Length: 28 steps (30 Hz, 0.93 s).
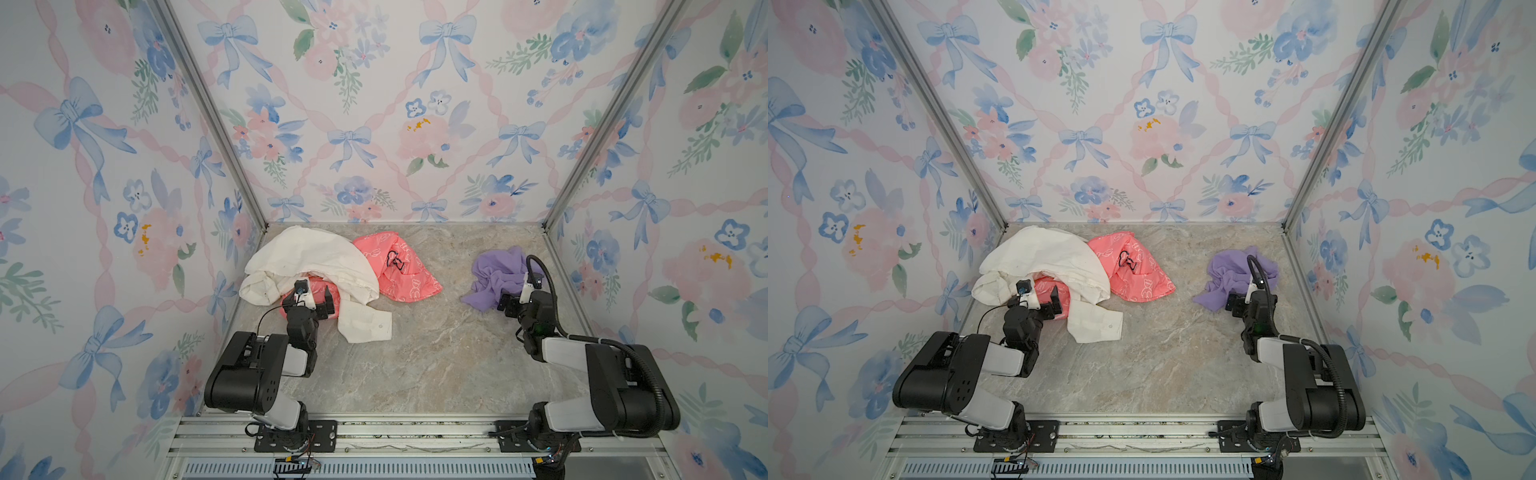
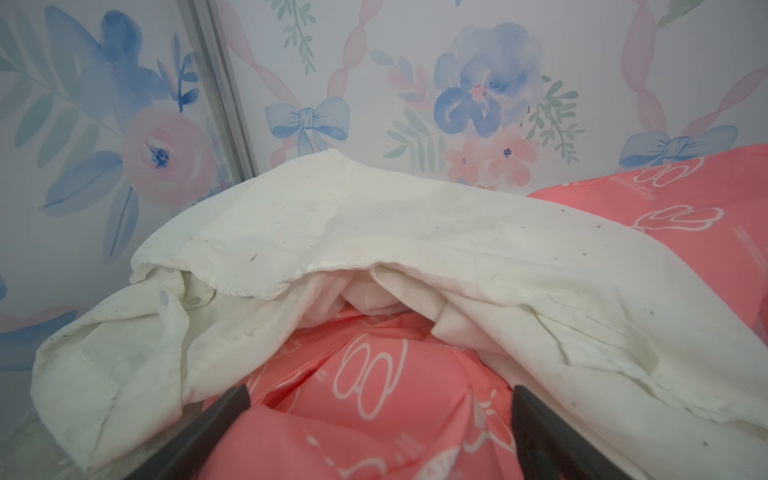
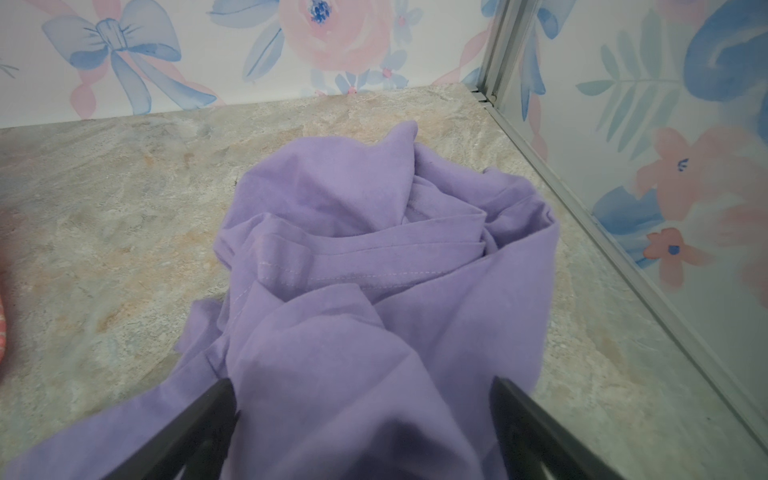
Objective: Pick out a specific cloth from the pile
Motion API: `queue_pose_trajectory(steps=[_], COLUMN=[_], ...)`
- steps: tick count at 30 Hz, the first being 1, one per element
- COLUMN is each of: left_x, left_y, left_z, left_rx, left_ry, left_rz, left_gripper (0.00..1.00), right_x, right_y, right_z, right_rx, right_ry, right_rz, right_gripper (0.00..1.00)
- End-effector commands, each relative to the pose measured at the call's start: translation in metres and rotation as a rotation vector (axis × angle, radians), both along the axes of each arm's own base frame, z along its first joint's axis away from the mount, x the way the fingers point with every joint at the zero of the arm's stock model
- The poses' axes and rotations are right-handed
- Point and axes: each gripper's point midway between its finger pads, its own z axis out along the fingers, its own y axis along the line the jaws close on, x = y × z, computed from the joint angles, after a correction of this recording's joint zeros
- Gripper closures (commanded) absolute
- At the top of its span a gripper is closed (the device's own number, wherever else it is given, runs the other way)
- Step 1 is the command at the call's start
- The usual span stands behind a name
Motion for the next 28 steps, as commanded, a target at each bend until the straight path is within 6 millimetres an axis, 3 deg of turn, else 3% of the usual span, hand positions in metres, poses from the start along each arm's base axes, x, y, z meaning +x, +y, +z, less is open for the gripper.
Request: queue_pose_trajectory(steps=[1,3,28], left_x=[0.0005,0.0009,0.0004], left_y=[-0.0078,-0.0068,-0.0091], left_z=[0.0151,0.0157,0.0151], left_rx=[0.015,0.014,0.025], left_ry=[-0.07,-0.072,-0.067], left_rz=[-0.042,-0.037,-0.035], left_gripper=[0.02,0.02,0.02], right_x=[0.0129,0.0133,0.0158], right_y=[0.0122,0.0167,0.0193], right_z=[0.0105,0.0038,0.0078], right_rx=[-0.033,-0.041,-0.066], right_ry=[-0.091,-0.064,-0.073], right_rz=[0.053,0.071,0.061], right_gripper=[0.03,0.03,0.03])
